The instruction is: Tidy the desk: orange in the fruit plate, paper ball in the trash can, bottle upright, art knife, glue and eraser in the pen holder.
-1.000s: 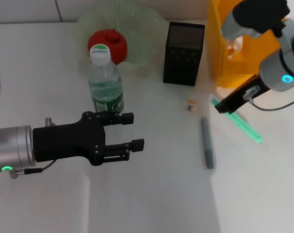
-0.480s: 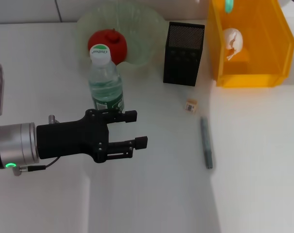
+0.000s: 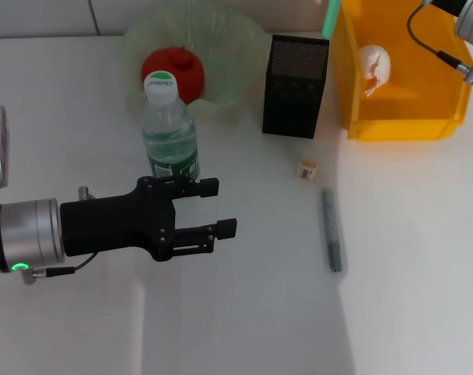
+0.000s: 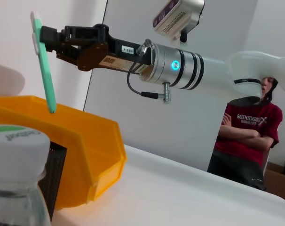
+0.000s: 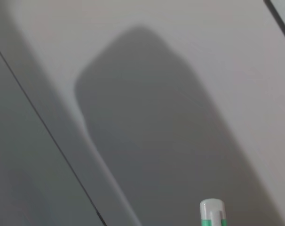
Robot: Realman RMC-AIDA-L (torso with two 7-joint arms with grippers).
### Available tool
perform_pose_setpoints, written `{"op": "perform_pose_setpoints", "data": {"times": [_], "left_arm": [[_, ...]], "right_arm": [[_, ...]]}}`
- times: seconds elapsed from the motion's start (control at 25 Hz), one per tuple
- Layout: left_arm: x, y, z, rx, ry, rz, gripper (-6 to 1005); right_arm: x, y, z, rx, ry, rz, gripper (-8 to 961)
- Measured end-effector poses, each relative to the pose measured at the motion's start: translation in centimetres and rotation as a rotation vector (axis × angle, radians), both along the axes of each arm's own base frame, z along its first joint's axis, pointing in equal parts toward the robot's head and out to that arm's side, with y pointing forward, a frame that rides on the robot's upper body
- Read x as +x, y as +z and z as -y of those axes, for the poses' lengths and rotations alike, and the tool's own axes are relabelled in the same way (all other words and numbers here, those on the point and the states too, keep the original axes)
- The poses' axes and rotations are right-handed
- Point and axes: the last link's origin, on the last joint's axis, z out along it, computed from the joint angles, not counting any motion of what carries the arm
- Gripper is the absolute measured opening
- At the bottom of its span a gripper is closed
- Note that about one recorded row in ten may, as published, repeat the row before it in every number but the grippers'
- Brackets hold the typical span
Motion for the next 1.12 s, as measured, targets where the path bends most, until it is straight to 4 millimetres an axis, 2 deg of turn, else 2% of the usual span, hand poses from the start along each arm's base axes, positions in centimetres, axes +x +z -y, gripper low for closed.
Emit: {"op": "perform_pose_setpoints", "data": {"times": [0.28,0.48,0.72,0.84,0.96,1.12], "left_arm": [[0.0,-0.2,-0.1,0.005,0.007,-0.006,729],[0.0,-0.2,-0.2,0.008,0.009,-0.009,729],[0.0,-0.3,-0.1,0.007,0.011,-0.006,729],[0.0,-0.4,0.0,0.006,0.013,-0.004,729],[-0.1,-0.4,0.1,0.004,0.013,-0.001,729],[0.0,-0.4,0.1,0.002,0.011,-0.001,729]], "right_arm": [[-0.2,-1.7,0.0,-0.021,0.002,0.056,180],[-0.1,-1.6,0.7,-0.041,0.030,0.047,287],[0.6,1.0,2.1,-0.006,0.099,0.050,416],[0.7,2.8,3.1,0.012,0.147,0.081,583],[-0.5,4.0,4.1,-0.077,0.205,0.173,641],[-2.2,4.2,5.4,-0.332,0.245,0.441,713]]}}
